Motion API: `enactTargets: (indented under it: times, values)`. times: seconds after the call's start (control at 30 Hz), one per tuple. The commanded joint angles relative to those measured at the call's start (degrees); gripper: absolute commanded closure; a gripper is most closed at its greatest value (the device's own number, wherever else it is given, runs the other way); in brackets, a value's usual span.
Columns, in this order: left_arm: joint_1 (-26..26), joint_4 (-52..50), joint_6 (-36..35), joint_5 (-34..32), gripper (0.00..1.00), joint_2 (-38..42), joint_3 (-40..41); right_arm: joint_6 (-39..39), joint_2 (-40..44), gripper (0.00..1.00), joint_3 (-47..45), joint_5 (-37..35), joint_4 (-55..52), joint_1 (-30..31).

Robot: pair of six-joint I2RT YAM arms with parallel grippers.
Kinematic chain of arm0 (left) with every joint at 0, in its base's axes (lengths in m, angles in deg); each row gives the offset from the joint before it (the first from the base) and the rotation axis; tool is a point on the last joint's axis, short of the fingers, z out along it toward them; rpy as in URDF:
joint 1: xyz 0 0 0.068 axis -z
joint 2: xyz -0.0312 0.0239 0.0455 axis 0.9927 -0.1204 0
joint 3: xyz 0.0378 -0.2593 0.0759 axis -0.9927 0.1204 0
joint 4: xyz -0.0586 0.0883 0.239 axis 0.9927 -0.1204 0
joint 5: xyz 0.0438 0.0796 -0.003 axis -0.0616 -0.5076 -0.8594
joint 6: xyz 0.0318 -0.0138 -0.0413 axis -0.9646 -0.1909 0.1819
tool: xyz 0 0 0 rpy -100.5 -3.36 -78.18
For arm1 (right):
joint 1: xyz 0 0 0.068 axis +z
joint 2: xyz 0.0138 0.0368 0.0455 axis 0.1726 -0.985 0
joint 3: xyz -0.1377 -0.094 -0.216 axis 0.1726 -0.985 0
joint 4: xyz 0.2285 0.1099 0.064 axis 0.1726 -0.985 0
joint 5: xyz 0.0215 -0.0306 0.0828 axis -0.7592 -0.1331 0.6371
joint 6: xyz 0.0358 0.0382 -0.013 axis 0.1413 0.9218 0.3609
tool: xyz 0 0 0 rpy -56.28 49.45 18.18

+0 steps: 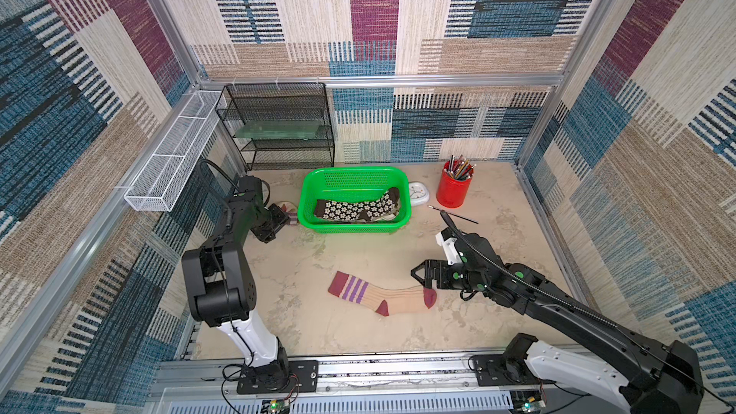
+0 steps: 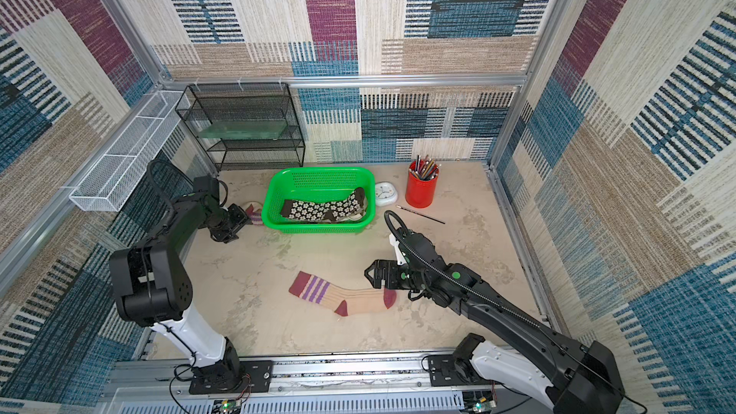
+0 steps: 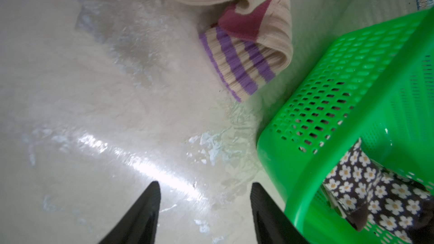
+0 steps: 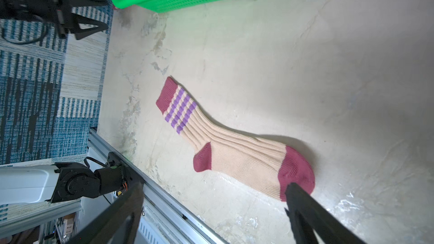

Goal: Place the socks together as a pair
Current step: Pick up the sock at the center of the board.

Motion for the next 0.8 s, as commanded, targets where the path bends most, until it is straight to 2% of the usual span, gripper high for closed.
enactTargets:
  times: [0.0,0.07,0.27,0.53,0.57,0.73,0.77]
  values:
    - [-0.05,-0.83,-3.1,2.33,0.44,-4.86,-4.01,-1.11,1.48,0.04,0.74,0.74,-0.22,-0.34]
    - [0.02,-0.81,-3.03,2.71,0.49,-8.16,-6.74,0.08,2.64,0.04,0.37,1.13,-0.27,-0.43]
    - [0.32,-1.78,-2.71,1.63,0.56,-15.21,-13.23,3.27,5.87,0.04,-1.75,1.13,0.52,-0.46]
    - [0.57,-1.21,-0.63,-1.37,0.65,-20.17,-16.93,5.37,7.98,0.04,-2.6,-0.38,-1.35,-0.46]
    - [0.7,-1.22,-0.31,-1.8,0.73,-20.76,-17.4,5.76,8.19,0.04,-2.73,-0.48,-1.55,-0.41]
    - [0.92,-2.22,-0.22,-2.08,0.81,-23.35,-19.5,6.57,9.45,0.04,-2.93,-0.59,-1.54,-0.36]
    - [0.92,-2.43,-0.28,-1.99,0.88,-23.39,-19.64,6.43,9.71,0.04,-2.82,-0.69,-1.59,-0.37]
